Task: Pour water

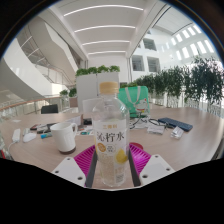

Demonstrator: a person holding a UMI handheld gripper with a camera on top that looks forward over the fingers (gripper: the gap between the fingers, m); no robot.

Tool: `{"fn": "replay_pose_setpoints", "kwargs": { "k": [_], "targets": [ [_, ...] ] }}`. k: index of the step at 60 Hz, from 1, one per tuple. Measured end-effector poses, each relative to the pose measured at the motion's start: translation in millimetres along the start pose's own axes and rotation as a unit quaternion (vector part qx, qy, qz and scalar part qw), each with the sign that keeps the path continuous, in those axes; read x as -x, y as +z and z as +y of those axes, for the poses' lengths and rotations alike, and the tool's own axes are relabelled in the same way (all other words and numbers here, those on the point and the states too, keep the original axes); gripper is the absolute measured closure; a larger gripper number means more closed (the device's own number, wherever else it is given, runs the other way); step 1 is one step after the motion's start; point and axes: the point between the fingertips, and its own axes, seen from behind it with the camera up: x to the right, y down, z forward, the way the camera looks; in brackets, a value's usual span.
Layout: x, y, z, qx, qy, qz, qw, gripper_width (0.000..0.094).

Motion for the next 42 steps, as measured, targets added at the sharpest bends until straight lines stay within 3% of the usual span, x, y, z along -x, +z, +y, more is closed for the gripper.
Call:
{"fn": "replay_pose_setpoints", "kwargs": {
  "k": [4,9,16,20,31,36,42],
  "targets": [
    [-1,16,-3,-0.022,-0.012,0.010,1.000,0.0410],
    [-6,18,-4,-0.015,0.000,0.026,1.000,0.0474],
    [-3,30,-4,0.022,-0.009,0.033,0.999,0.0590],
    [-4,34,-6,0.059,0.004,0.028,0.998,0.0600],
    [-17,53,-123,0.029,-0.157,0.025,0.987,0.0612],
    [-4,74,-155,0.029,-0.321,0.027,0.946,0.0613],
    [16,104,-174,0.026,-0.535,0.021,0.844,0.0611]
  ]
}}
